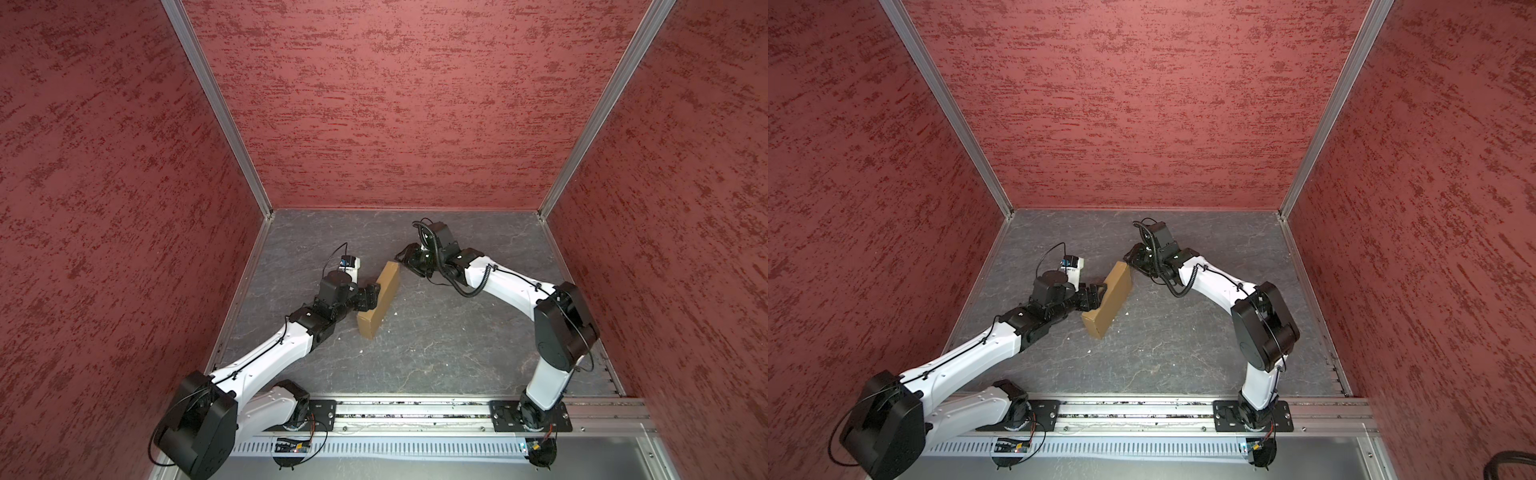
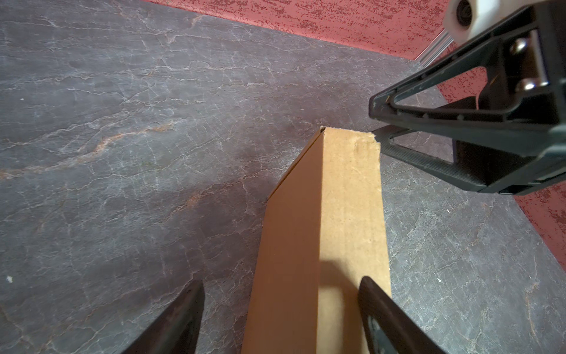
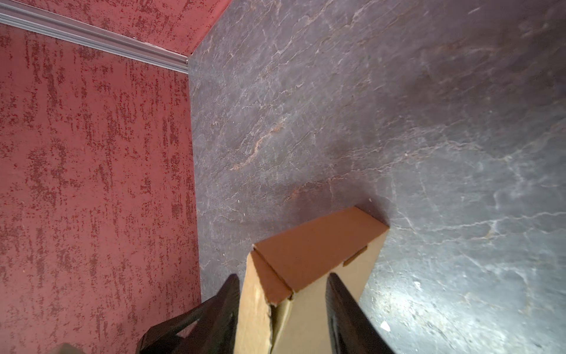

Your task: Fold the paper box

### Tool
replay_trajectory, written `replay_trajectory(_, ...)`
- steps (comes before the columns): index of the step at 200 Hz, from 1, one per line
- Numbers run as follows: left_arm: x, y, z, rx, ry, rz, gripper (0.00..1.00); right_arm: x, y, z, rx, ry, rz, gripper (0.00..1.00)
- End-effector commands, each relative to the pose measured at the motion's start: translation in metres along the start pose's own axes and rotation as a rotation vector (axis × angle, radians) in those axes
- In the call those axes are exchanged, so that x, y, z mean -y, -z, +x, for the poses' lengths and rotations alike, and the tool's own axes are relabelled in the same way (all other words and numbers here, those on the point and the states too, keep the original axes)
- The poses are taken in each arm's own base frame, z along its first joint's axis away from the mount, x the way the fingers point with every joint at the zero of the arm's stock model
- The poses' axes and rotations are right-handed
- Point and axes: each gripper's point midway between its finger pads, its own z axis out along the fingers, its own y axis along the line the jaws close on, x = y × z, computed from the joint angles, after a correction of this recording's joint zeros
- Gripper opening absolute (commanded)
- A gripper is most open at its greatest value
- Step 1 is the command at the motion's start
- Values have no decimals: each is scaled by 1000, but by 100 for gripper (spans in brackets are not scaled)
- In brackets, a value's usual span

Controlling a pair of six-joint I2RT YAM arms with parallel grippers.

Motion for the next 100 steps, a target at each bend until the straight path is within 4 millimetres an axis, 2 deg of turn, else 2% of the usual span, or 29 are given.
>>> replay_trajectory(1,-5,-2,9,-22,6,-6,79,-5,-3,0,-20,25,-9,47)
replay_trajectory(100,-6,-2,15,-35,17,-4,79,21,-15,13,-45,-5,35,43)
